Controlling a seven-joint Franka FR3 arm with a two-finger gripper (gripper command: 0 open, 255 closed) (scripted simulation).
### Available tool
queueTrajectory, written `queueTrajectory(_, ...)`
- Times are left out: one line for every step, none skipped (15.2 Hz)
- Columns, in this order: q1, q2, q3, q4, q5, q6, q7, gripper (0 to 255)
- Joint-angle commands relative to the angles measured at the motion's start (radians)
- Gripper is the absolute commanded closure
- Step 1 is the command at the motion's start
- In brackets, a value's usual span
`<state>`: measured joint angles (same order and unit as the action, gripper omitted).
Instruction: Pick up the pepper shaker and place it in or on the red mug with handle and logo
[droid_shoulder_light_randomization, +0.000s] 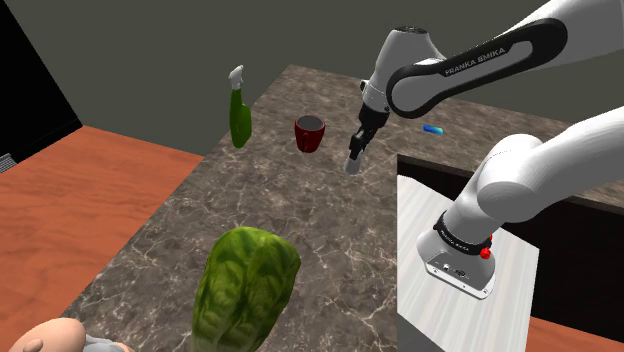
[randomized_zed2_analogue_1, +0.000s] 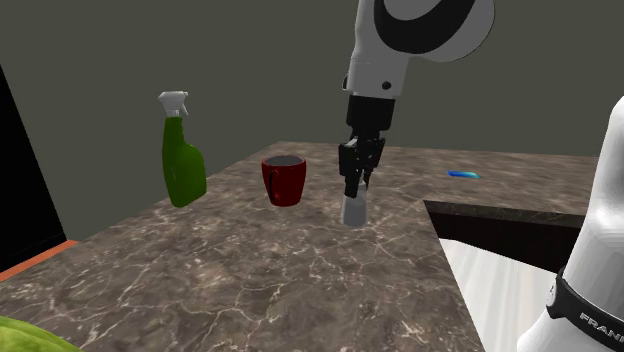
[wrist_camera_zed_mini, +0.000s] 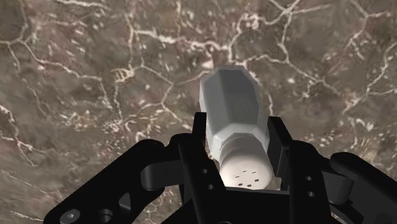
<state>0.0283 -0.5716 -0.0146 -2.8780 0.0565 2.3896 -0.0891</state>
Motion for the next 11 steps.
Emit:
queueTrajectory(0.0, 0.0, 0.0, 0.0, 0.0, 0.0, 0.0, 255)
queueTrajectory(0.0, 0.0, 0.0, -0.001, 0.0, 0.001, 0.0, 255)
queueTrajectory(-0.001, -0.012, 0.0, 0.006, -0.001, -0.019, 0.001, 255)
queueTrajectory(-0.001, -0.023, 0.001, 0.014, -0.002, -0.037, 0.002, 255)
queueTrajectory(-0.002, -0.034, 0.001, 0.022, -0.003, -0.056, 0.003, 255)
queueTrajectory(-0.002, -0.044, 0.001, 0.03, -0.004, -0.074, 0.004, 255)
queueTrajectory(-0.003, -0.054, 0.002, 0.038, -0.004, -0.092, 0.005, 255)
queueTrajectory(-0.003, -0.064, 0.002, 0.046, -0.005, -0.11, 0.006, 255)
queueTrajectory(-0.004, -0.073, 0.002, 0.055, -0.006, -0.128, 0.007, 255)
queueTrajectory(-0.004, -0.082, 0.002, 0.064, -0.006, -0.145, 0.008, 255)
queueTrajectory(-0.004, -0.09, 0.002, 0.073, -0.007, -0.163, 0.009, 255)
